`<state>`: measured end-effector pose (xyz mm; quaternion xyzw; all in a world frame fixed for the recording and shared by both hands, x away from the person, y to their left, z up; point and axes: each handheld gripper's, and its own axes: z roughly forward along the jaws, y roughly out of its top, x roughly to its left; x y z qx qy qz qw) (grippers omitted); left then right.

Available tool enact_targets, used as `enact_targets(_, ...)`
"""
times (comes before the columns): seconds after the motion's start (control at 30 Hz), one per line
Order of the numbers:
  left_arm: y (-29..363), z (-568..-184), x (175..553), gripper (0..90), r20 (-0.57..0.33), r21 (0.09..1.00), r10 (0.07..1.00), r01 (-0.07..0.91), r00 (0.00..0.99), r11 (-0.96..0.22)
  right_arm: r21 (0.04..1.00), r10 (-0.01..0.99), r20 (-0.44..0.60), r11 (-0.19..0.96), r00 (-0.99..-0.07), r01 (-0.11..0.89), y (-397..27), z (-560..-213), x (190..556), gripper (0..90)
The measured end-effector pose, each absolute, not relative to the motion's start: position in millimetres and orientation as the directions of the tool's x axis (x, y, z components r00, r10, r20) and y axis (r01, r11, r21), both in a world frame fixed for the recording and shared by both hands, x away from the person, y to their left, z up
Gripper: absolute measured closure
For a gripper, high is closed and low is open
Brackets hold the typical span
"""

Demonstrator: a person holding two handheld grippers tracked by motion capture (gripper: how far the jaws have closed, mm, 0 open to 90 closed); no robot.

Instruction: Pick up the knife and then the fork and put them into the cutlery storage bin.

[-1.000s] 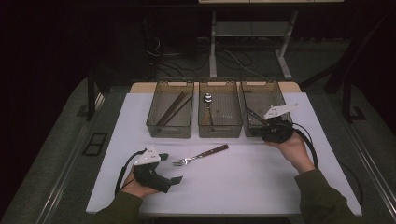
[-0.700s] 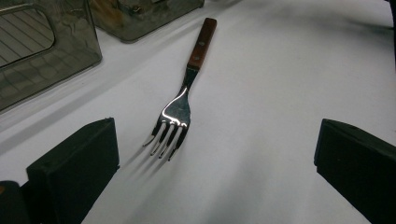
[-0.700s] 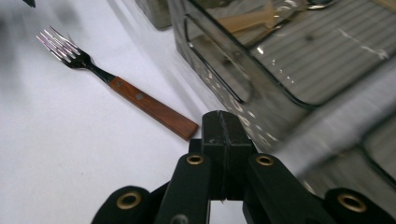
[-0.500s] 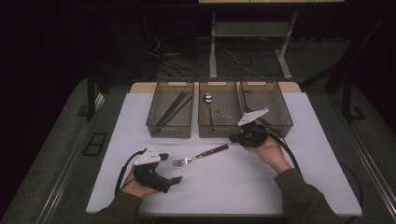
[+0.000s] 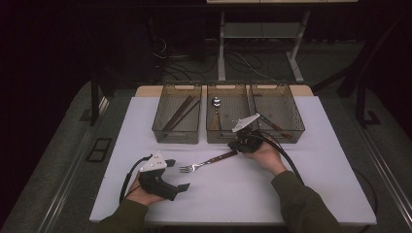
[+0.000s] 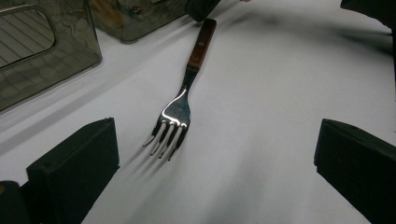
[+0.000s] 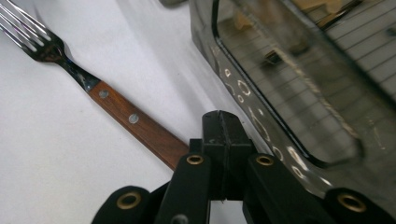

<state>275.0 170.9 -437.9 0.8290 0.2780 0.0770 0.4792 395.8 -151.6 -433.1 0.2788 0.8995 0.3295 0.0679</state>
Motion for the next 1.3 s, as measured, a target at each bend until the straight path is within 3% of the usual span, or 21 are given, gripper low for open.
enact_targets(0.97,171,-438,275,0.0,-0.139,0.839,0.535,0.387,0.833,-0.384,0.557,0.435,0.015,0.744,-0.9,0.369,-154,-435,363,89.9)
enact_targets(1.3,171,-438,275,0.0,-0.138,0.838,0.536,0.387,0.833,-0.384,0.541,0.439,0.001,0.755,-0.899,0.37,-152,-433,361,89.8)
